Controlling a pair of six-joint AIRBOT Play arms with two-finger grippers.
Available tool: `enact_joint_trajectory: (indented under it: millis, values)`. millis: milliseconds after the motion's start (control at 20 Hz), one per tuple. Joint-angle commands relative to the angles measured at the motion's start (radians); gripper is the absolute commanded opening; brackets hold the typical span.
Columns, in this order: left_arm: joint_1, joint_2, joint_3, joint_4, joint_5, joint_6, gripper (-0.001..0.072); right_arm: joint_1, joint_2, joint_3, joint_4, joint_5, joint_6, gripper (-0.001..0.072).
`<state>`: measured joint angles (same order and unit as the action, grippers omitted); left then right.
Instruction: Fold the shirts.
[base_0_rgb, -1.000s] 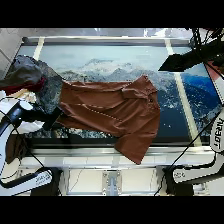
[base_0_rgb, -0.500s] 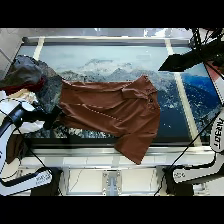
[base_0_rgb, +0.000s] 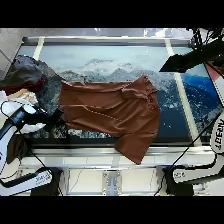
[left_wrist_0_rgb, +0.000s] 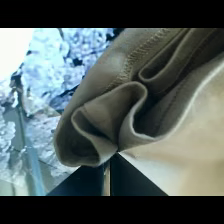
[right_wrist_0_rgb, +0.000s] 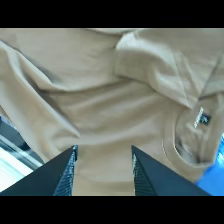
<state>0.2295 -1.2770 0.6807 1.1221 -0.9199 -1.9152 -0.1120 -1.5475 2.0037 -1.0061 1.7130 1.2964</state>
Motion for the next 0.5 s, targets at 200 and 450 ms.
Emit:
enact_joint_trajectory:
  millis: [200,450]
  values:
    - [0.100,0.138,0.000,0.008,0.004,0.100,0.0011,-0.082,0.124,-0.255,-0.193,0.064,0.010,0.0380]
    - [0.121,0.169,0.000,0.004,0.016,0.151,0.0011,-0.118,0.335,-1.011,-0.041,-0.264,0.019,0.0381]
